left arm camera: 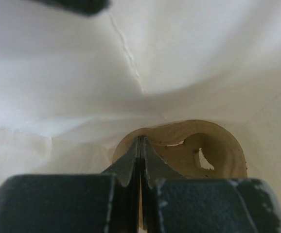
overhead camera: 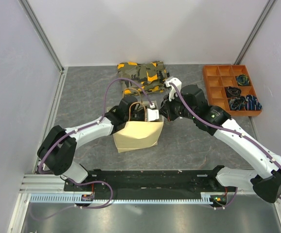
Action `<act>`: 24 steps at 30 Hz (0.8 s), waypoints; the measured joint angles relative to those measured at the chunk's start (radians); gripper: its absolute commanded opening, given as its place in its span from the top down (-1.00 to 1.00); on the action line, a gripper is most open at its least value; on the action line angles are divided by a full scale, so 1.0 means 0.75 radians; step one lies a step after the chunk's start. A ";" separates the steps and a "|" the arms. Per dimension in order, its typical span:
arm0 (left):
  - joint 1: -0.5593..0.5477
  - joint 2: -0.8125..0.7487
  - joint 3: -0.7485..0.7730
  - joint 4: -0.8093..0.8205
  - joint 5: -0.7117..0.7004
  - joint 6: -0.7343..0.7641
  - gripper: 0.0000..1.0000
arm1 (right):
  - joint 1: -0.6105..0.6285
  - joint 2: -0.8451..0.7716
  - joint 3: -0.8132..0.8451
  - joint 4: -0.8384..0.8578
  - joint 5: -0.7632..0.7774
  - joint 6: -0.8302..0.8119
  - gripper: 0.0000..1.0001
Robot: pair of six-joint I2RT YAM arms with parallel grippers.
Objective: Pack the takeout coffee
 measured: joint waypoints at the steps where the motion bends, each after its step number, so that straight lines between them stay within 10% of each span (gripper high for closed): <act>1: 0.001 0.000 0.002 -0.002 0.000 -0.006 0.96 | -0.001 0.000 0.000 0.001 0.002 -0.002 1.00; 24: -0.002 -0.082 0.147 -0.190 -0.098 -0.140 0.96 | -0.001 -0.005 0.000 0.024 -0.010 -0.038 1.00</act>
